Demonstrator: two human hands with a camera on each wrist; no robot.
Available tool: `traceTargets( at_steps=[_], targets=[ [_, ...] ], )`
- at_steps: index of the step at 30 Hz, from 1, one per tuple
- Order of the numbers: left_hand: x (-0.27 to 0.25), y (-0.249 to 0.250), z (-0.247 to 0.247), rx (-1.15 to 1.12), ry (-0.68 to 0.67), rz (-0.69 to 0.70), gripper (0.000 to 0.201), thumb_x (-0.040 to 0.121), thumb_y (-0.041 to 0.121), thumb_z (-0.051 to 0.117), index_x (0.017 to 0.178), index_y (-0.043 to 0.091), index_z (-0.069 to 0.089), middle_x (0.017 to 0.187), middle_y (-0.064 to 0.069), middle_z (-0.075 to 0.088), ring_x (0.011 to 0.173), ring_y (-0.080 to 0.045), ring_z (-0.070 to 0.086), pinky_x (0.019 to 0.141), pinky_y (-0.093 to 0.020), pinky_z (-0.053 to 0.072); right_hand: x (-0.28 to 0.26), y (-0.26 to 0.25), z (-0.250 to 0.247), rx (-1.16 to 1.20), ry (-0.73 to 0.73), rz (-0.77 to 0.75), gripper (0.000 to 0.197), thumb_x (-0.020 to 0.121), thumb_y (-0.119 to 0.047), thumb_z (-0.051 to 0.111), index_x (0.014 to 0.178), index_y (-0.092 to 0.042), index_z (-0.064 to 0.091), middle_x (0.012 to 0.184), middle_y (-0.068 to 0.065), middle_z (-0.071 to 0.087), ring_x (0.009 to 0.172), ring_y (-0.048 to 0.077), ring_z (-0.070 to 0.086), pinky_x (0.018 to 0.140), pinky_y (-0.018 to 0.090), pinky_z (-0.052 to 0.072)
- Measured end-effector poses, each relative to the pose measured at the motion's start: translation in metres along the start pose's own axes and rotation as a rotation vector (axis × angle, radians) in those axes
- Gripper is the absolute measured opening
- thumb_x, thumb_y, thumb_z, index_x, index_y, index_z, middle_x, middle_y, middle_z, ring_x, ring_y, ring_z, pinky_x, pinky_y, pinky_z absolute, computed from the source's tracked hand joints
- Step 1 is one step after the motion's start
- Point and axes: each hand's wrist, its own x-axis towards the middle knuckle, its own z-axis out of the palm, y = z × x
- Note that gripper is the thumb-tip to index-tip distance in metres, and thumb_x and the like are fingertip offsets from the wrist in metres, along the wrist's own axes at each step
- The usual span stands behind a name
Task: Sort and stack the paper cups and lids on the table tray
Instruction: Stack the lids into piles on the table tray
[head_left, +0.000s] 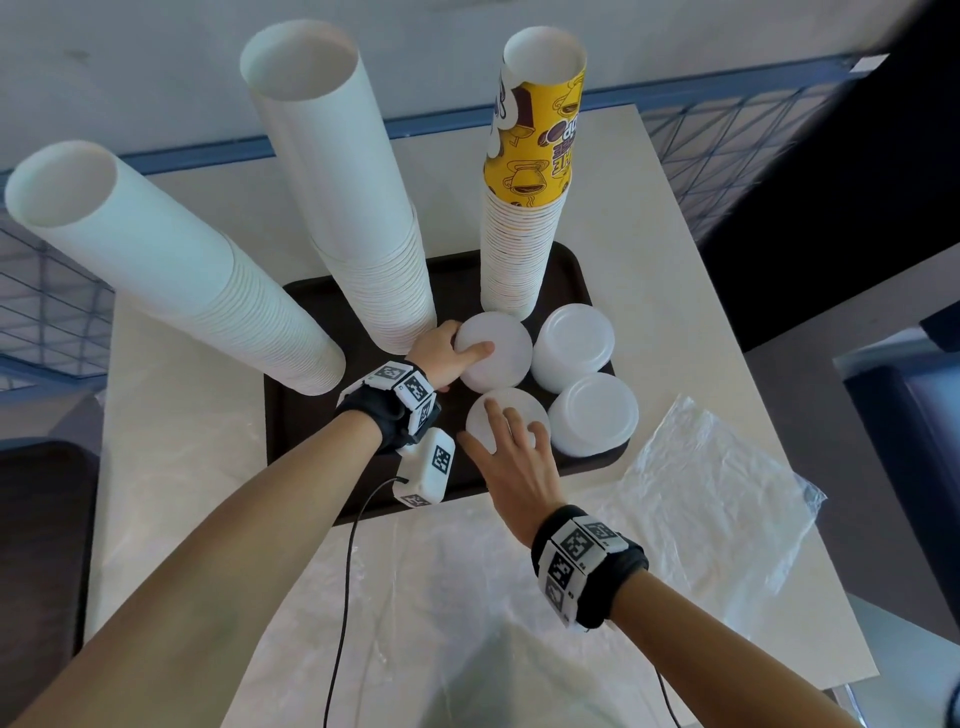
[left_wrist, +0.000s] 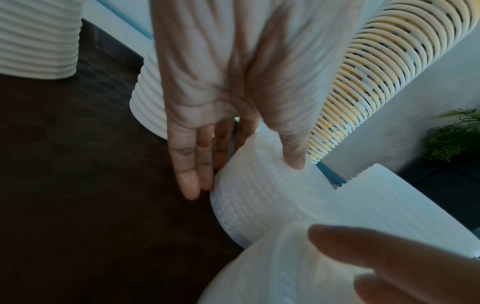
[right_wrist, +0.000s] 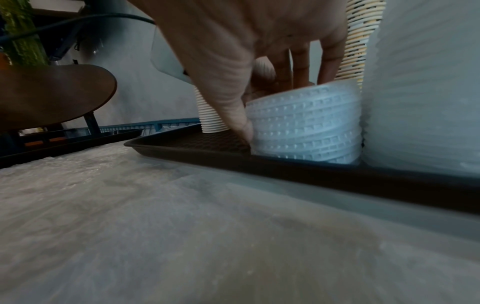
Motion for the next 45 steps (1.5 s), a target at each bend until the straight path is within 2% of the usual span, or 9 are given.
traceTargets(
  at_steps=[6,9,13,16,18,23,29,35,45],
  targets=[
    [-0.020,-0.002,-0.006,0.093,0.021,0.012,0.068,0.091,0.049,0.046,0.141,0.006,0.032,0.143,-0.012,0.041,0.129,-0.026,0.042,0.106,-0.039,0.037,-0.010,0.004,-0.033,0.251,0.056,0.027,0.056,0.061,-0.035,0.080,0.111,-0.025,0.057,0.120,0.016,0.061,0.101,0.030,0.063,0.073,0.039,0.056],
    [-0.052,-0.008,-0.017,0.164,0.046,0.063,0.033,0.092,0.040,0.050,0.106,0.010,0.052,0.107,-0.010,0.055,0.102,-0.017,0.051,0.089,-0.028,0.037,-0.010,0.023,-0.078,0.569,0.207,0.110,0.041,0.079,-0.040,0.060,0.114,-0.022,0.048,0.116,0.005,0.058,0.098,0.017,0.060,0.074,0.030,0.053],
    [-0.101,-0.009,-0.040,-0.048,0.517,0.168,0.023,0.083,0.028,0.064,0.098,0.015,0.052,0.097,-0.001,0.059,0.081,-0.014,0.058,0.077,-0.029,0.048,0.024,0.071,-0.158,0.960,0.403,0.324,0.053,0.077,-0.024,0.073,0.119,-0.014,0.043,0.111,0.001,0.054,0.085,0.013,0.059,0.069,0.022,0.049],
    [-0.128,0.011,-0.064,-0.256,0.836,0.298,0.055,0.074,0.022,0.075,0.117,0.015,0.042,0.110,-0.003,0.048,0.089,-0.018,0.056,0.073,-0.027,0.050,0.067,0.103,-0.197,0.984,0.419,0.373,0.076,0.072,-0.027,0.078,0.129,-0.011,0.031,0.119,0.007,0.049,0.098,0.022,0.060,0.076,0.028,0.052],
    [-0.132,0.027,-0.081,-0.272,0.901,0.384,0.082,0.069,0.021,0.079,0.135,0.015,0.030,0.127,-0.007,0.040,0.107,-0.019,0.050,0.086,-0.028,0.047,0.096,0.110,-0.210,0.894,0.350,0.380,0.094,0.067,-0.035,0.081,0.137,-0.013,0.022,0.133,0.009,0.041,0.111,0.021,0.054,0.087,0.031,0.051],
    [-0.107,0.054,-0.105,-0.361,0.841,0.318,0.116,0.063,0.024,0.083,0.147,0.014,0.003,0.148,-0.010,0.021,0.136,-0.021,0.026,0.112,-0.034,0.027,0.143,0.090,-0.205,0.853,0.149,0.428,0.096,0.067,-0.035,0.081,0.140,-0.016,0.022,0.124,0.001,0.050,0.114,0.019,0.050,0.101,0.036,0.040],
    [-0.076,0.050,-0.105,-0.326,0.709,0.210,0.103,0.060,0.028,0.084,0.141,0.017,0.021,0.139,-0.005,0.043,0.126,-0.026,0.045,0.103,-0.043,0.041,0.161,0.076,-0.177,0.926,0.091,0.516,0.067,0.071,-0.035,0.077,0.126,-0.016,0.043,0.121,0.003,0.060,0.112,0.025,0.056,0.097,0.042,0.046],
    [-0.070,0.044,-0.103,-0.285,0.865,0.185,0.089,0.063,0.026,0.081,0.135,0.012,0.031,0.134,-0.007,0.044,0.121,-0.025,0.046,0.089,-0.029,0.036,0.170,0.058,-0.170,0.923,0.063,0.421,0.068,0.073,-0.035,0.076,0.127,-0.015,0.041,0.123,0.005,0.059,0.114,0.026,0.055,0.098,0.041,0.045],
    [-0.066,0.043,-0.100,-0.344,0.964,0.157,0.098,0.069,0.028,0.079,0.142,0.005,0.019,0.144,-0.014,0.033,0.133,-0.028,0.034,0.109,-0.039,0.031,0.180,0.027,-0.167,0.936,-0.001,0.363,0.067,0.076,-0.035,0.074,0.128,-0.013,0.039,0.126,0.007,0.057,0.116,0.026,0.054,0.093,0.034,0.043]
  ],
)
